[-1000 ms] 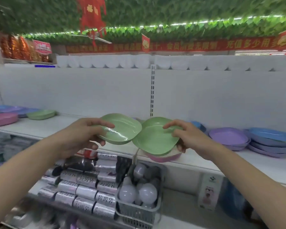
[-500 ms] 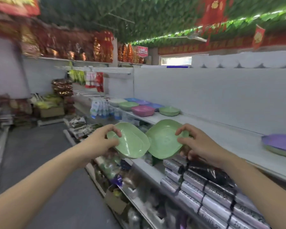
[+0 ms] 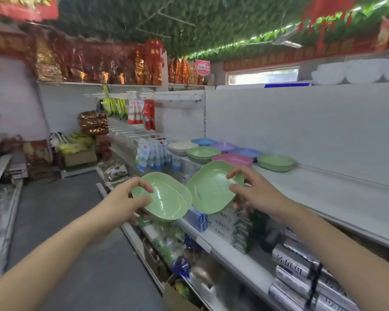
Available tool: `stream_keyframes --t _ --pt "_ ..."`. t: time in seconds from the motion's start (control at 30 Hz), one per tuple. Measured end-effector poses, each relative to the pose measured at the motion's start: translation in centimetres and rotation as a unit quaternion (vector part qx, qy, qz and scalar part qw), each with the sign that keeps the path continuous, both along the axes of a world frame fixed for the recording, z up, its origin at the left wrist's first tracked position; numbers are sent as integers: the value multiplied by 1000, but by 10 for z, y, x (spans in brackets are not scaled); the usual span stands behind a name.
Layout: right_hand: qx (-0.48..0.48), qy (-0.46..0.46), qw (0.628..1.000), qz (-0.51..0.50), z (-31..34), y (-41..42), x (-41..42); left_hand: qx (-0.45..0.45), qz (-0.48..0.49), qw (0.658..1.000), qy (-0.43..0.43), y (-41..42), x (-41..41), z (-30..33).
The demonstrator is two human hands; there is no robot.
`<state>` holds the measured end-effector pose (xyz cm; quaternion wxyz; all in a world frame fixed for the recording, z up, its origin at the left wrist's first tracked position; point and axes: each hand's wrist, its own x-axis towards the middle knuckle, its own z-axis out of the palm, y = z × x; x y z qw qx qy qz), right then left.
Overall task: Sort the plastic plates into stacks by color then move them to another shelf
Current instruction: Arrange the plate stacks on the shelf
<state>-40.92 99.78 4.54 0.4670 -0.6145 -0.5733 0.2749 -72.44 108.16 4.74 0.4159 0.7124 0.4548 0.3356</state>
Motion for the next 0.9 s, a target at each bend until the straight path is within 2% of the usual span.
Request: stream_keyframes --t 0.23,0.43,0.73,0.8,0.9 --pt "33 15 996 -85 18 106 75 25 -31 999 -7 120 71 23" --pt "38 27 988 -150 26 186 115 19 -38 999 -15 213 97 37" --pt "-12 88 986 -140 18 278 86 15 -87 995 -36 345 117 35" --pt "-24 46 986 -156 18 292 74 15 -102 994 -37 372 120 35" --pt "-66 -161 962 -210 16 310 61 29 -137 990 -30 408 125 40"
